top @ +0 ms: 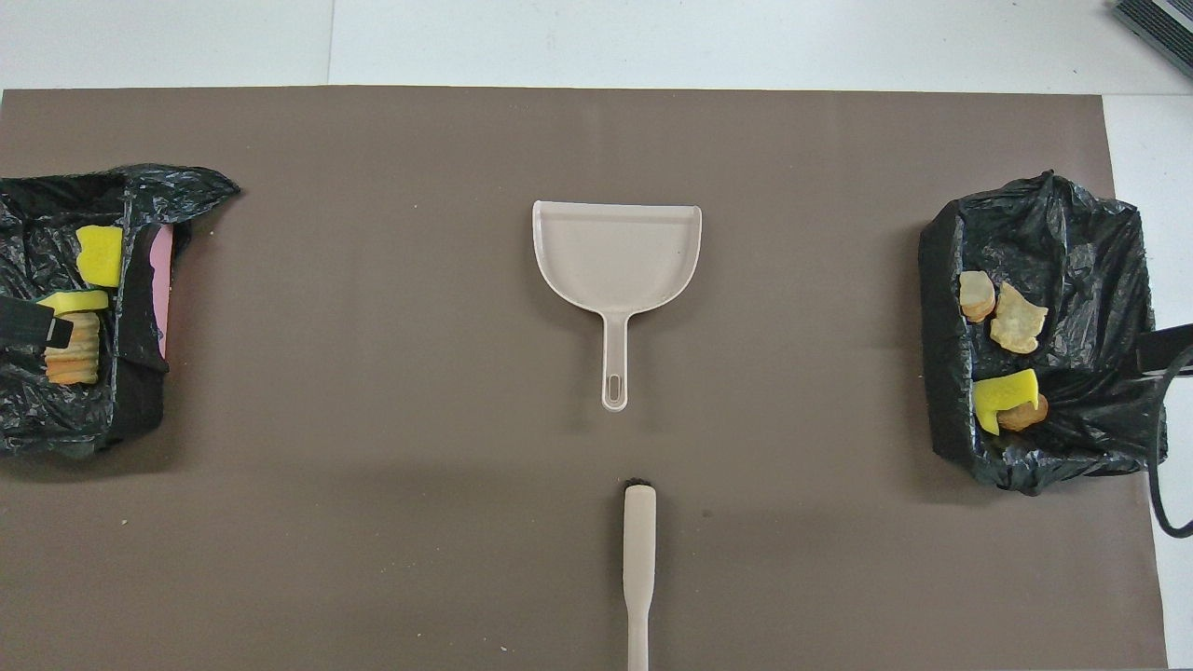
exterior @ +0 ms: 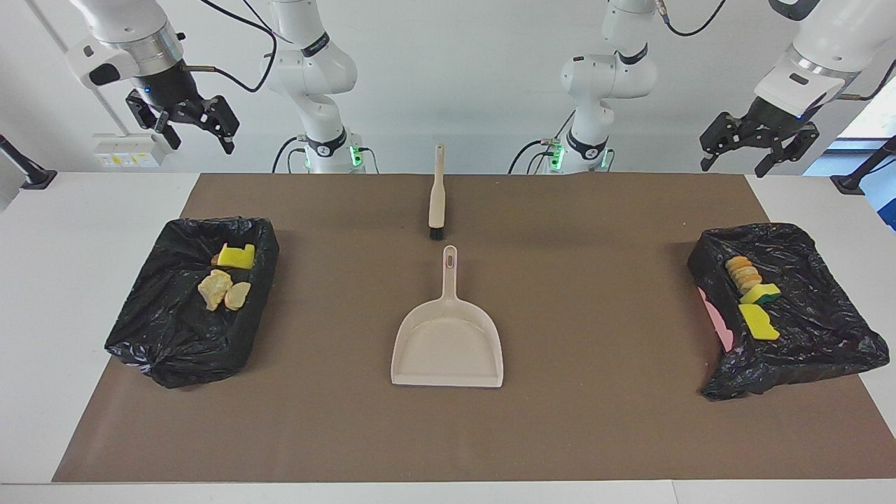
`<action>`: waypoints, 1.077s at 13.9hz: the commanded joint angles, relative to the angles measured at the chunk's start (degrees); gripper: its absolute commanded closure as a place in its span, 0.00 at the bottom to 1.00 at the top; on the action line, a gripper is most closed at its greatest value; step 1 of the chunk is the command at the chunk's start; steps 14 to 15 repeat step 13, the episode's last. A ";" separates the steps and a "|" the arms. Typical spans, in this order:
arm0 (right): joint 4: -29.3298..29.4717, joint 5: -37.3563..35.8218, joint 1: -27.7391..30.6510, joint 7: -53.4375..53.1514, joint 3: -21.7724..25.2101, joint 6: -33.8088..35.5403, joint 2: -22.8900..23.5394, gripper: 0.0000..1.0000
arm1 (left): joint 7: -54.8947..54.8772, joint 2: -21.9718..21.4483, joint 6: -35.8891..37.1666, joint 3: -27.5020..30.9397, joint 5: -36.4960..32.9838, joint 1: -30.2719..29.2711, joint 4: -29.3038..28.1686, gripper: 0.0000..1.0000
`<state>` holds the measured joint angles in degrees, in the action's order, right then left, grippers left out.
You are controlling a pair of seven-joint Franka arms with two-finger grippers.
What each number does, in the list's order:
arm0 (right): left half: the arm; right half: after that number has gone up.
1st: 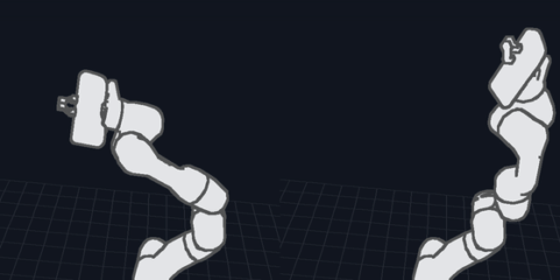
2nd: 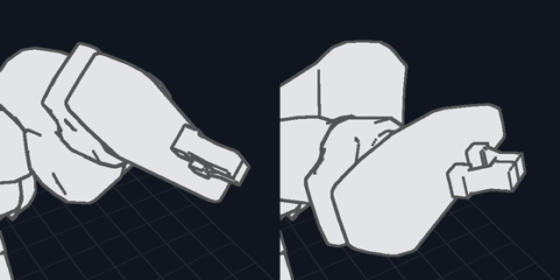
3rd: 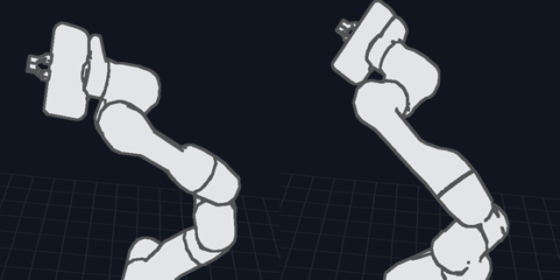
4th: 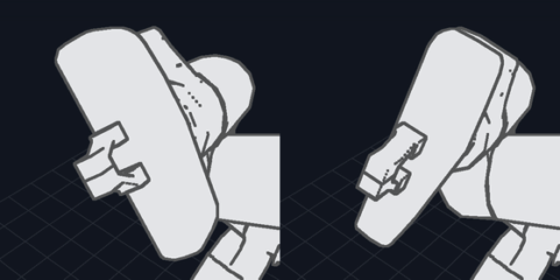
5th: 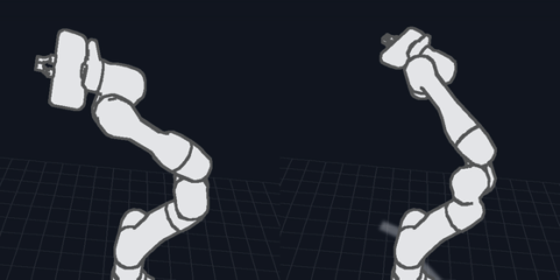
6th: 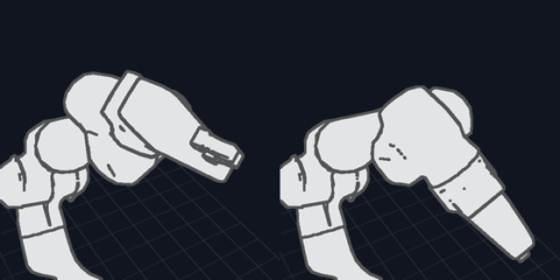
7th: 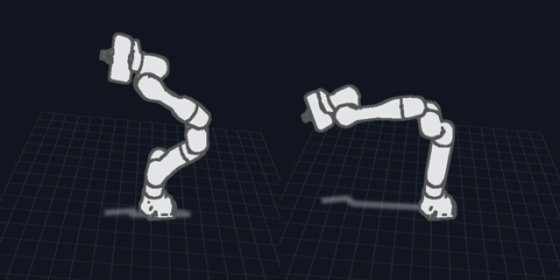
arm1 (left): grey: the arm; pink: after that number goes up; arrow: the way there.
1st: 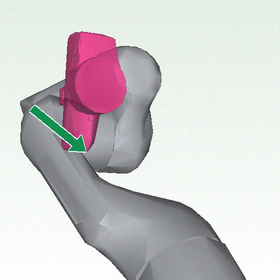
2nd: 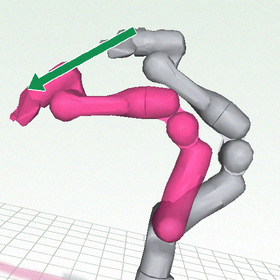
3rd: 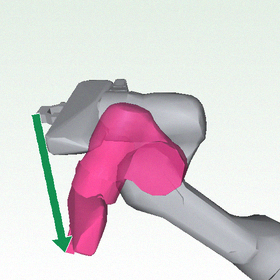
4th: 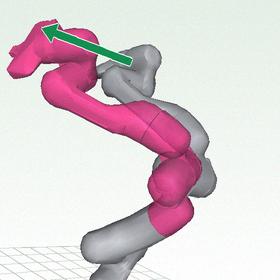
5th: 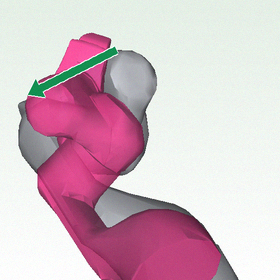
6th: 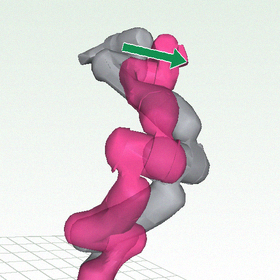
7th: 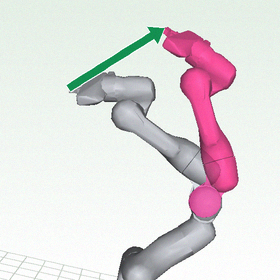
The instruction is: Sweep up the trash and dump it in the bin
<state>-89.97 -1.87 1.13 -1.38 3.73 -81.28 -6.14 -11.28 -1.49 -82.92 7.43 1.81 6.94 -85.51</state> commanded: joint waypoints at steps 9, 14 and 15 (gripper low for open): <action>-0.56 0.12 0.98 1.46 -0.48 0.07 -0.45 0.00 | -0.23 -1.14 1.27 -0.05 -0.84 -0.52 -0.98 0.00; -0.56 0.12 0.98 1.46 -0.48 0.07 -0.37 0.00 | -0.32 -1.14 1.54 -0.13 -0.93 -0.52 -0.89 0.00; -0.56 0.12 0.98 1.46 -0.48 0.07 -0.37 0.00 | -0.32 -1.14 1.54 -0.13 -0.93 -0.52 -0.89 0.00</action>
